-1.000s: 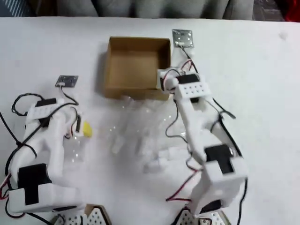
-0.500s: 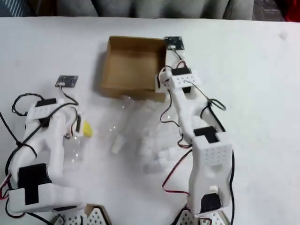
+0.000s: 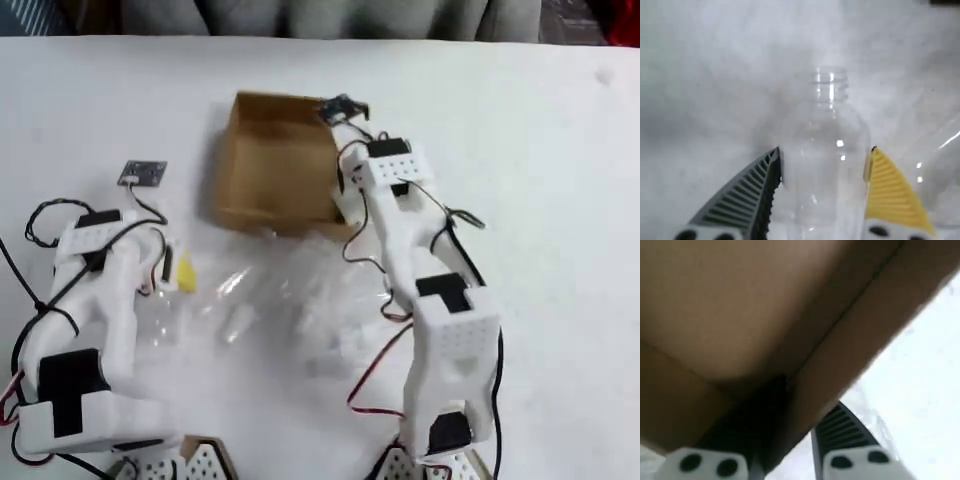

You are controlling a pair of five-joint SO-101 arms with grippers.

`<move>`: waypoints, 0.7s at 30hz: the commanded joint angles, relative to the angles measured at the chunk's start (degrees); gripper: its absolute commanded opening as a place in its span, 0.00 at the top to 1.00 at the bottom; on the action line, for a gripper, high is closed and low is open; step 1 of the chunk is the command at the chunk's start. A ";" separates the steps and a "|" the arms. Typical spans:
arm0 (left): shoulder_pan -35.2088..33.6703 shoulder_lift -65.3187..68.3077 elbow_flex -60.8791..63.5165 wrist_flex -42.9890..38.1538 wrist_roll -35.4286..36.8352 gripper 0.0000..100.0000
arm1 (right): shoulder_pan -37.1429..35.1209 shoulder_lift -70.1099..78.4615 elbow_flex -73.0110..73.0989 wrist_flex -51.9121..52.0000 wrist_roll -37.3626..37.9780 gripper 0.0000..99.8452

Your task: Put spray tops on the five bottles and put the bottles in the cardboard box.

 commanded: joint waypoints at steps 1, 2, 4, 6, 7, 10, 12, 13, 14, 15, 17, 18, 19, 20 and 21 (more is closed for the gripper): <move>0.57 -3.30 -0.35 -1.14 0.44 0.75 | -0.48 -11.47 7.21 -2.51 7.38 0.98; 0.57 -3.30 -0.35 -1.14 0.44 0.75 | -0.48 -13.23 9.41 -3.65 8.26 0.98; 0.57 -3.30 -0.35 -1.14 0.53 0.75 | -0.31 -16.04 13.01 -6.02 5.98 0.98; 0.57 -3.30 -0.35 -1.14 0.53 0.75 | -0.22 -17.27 15.12 -7.60 2.11 0.98; 0.57 -3.30 -0.35 -1.14 0.53 0.75 | -0.22 -17.45 15.47 -7.87 0.26 0.98; 0.57 -3.30 -0.35 -1.14 0.53 0.75 | -0.22 -16.57 15.47 -7.96 -5.54 0.98; 0.57 -3.30 -0.35 -1.14 0.53 0.75 | -0.22 -15.96 15.38 -7.96 -9.23 0.98; 0.57 -3.30 -0.35 -1.14 0.53 0.75 | -0.31 -15.87 15.38 -7.87 -10.64 0.97; 0.57 -3.30 -0.35 -1.14 0.53 0.75 | -0.31 -16.13 15.38 -7.43 -11.52 0.96; 0.57 -3.30 -0.35 -1.14 0.53 0.75 | -0.31 -16.40 15.38 -7.16 -12.22 0.93; 0.57 -3.30 -0.44 -1.14 0.53 0.75 | -0.13 -17.71 14.59 -5.32 -13.10 0.86; 0.57 -3.30 -0.44 -1.14 0.53 0.75 | -0.04 -18.59 13.80 -3.82 -13.10 0.83; 0.57 -3.30 -0.44 -1.14 0.44 0.75 | 0.04 -19.47 12.92 -2.07 -13.19 0.80; 0.57 -3.30 -0.44 -1.14 0.35 0.75 | 0.04 -20.44 11.78 -0.04 -13.19 0.79; 0.57 -3.30 -0.44 -1.14 0.35 0.75 | 0.13 -21.49 10.64 2.24 -13.01 0.79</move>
